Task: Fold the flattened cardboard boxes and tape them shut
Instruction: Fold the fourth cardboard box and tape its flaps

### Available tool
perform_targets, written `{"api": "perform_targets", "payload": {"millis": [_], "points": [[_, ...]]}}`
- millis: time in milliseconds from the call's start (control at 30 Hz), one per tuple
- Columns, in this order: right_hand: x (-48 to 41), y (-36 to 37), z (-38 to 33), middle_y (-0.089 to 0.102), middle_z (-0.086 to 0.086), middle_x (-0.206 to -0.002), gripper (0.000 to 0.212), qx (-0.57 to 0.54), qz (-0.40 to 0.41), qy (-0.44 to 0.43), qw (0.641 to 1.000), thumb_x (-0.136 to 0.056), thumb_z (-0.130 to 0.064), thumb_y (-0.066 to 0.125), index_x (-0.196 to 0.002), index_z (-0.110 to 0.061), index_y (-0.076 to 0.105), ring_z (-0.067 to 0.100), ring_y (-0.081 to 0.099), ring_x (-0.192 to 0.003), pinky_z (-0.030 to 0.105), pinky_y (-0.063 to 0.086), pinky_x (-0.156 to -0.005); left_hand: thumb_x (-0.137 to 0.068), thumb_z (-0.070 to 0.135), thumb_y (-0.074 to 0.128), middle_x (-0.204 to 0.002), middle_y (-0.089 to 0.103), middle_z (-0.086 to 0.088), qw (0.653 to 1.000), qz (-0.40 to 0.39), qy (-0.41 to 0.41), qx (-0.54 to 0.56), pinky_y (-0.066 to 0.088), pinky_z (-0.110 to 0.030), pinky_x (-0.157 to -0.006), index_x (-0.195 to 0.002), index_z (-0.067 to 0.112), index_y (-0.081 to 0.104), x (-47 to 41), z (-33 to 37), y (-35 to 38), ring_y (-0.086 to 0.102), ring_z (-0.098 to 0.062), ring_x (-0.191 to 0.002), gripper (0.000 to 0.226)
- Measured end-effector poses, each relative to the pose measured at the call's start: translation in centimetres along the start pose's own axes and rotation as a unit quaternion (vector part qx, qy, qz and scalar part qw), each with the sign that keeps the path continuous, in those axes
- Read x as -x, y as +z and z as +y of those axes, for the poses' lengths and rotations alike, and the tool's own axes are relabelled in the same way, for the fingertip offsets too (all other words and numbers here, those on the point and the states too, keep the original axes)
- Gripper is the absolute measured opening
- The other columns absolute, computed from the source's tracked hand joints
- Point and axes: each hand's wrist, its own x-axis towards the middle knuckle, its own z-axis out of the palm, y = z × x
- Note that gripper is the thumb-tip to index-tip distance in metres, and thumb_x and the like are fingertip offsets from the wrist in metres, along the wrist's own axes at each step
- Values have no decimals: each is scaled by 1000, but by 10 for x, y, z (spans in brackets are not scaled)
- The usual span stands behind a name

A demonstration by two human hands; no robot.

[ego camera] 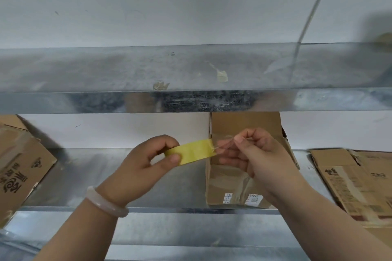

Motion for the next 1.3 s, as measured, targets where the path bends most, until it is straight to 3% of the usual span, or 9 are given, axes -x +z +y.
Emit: {"api": "perform_targets", "payload": {"millis": [100, 200, 300, 433, 533, 700, 833, 1100, 1300], "points": [[1, -7, -3, 74, 19, -84, 8, 45, 12, -28, 999, -96, -2, 52, -88, -1, 51, 28, 74, -74, 30, 60, -62, -86, 43, 55, -81, 63, 9, 999, -30, 13, 40, 44, -16, -70, -88, 30, 62, 3, 0, -1, 59, -9, -77, 15], [4, -16, -8, 74, 17, -81, 8, 61, 41, -67, 995, -95, -4, 53, -88, -2, 53, 30, 74, -74, 34, 61, -63, -81, 54, 58, -72, 60, 8, 997, 21, 34, -71, 42, -15, -61, -80, 27, 60, -1, 2, -1, 57, -11, -68, 26], [10, -24, -14, 74, 17, -82, 8, 73, 39, -92, 992, -93, -8, 55, -89, -1, 53, 32, 74, -78, 33, 60, -62, -69, 70, 57, -61, 55, 6, 984, 74, -5, -160, 35, -20, -51, -67, 25, 56, -6, 3, -3, 51, -12, -58, 46], [16, -37, -16, 74, 18, -81, 12, 45, 66, -87, 993, -85, -15, 59, -87, -4, 54, 33, 74, -76, 32, 60, -61, -79, 61, 55, -66, 54, 8, 996, 10, 26, -81, 36, -13, -57, -72, 31, 57, -5, 4, -5, 52, -10, -64, 31], [19, -54, -17, 74, 17, -82, 7, 81, 85, -94, 989, -91, -11, 58, -87, -5, 55, 33, 74, -75, 31, 60, -62, -84, 58, 54, -70, 55, 10, 994, -15, 54, -94, 40, -16, -59, -75, 35, 56, -2, 4, -4, 55, -12, -68, 25], [29, -79, -14, 75, 14, -83, 30, 133, 114, -108, 979, -95, -9, 56, -74, -29, 64, 28, 73, -70, 34, 60, -64, -73, 74, 51, -52, 49, 5, 964, 48, 49, -258, 40, -31, -48, -58, 27, 52, -10, 4, 4, 50, -14, -53, 48], [33, -110, -18, 72, 18, -78, 9, 87, 182, -95, 975, -95, -6, 57, -86, -7, 58, 25, 71, -63, 32, 60, -61, -85, 68, 42, -51, 46, 6, 965, 34, 76, -248, 39, -30, -50, -59, 28, 50, -11, -7, 1, 48, -13, -56, 49], [37, -137, -6, 72, 18, -80, 13, 71, 223, 11, 972, -99, -4, 51, -88, 1, 56, 20, 69, -63, 30, 58, -53, -79, 70, 41, -49, 45, 9, 946, 12, 57, -320, 30, -21, -55, -58, 29, 51, -29, -11, 29, 46, -8, -51, 48], [29, -144, 1, 75, 6, -79, 9, 122, 235, 12, 964, -95, -5, 57, -91, 3, 59, 16, 73, -72, 22, 58, -61, -77, 74, 38, -48, 44, 12, 940, 2, 35, -341, 27, -18, -56, -57, 31, 50, -31, -14, 29, 46, -6, -48, 48]]}}
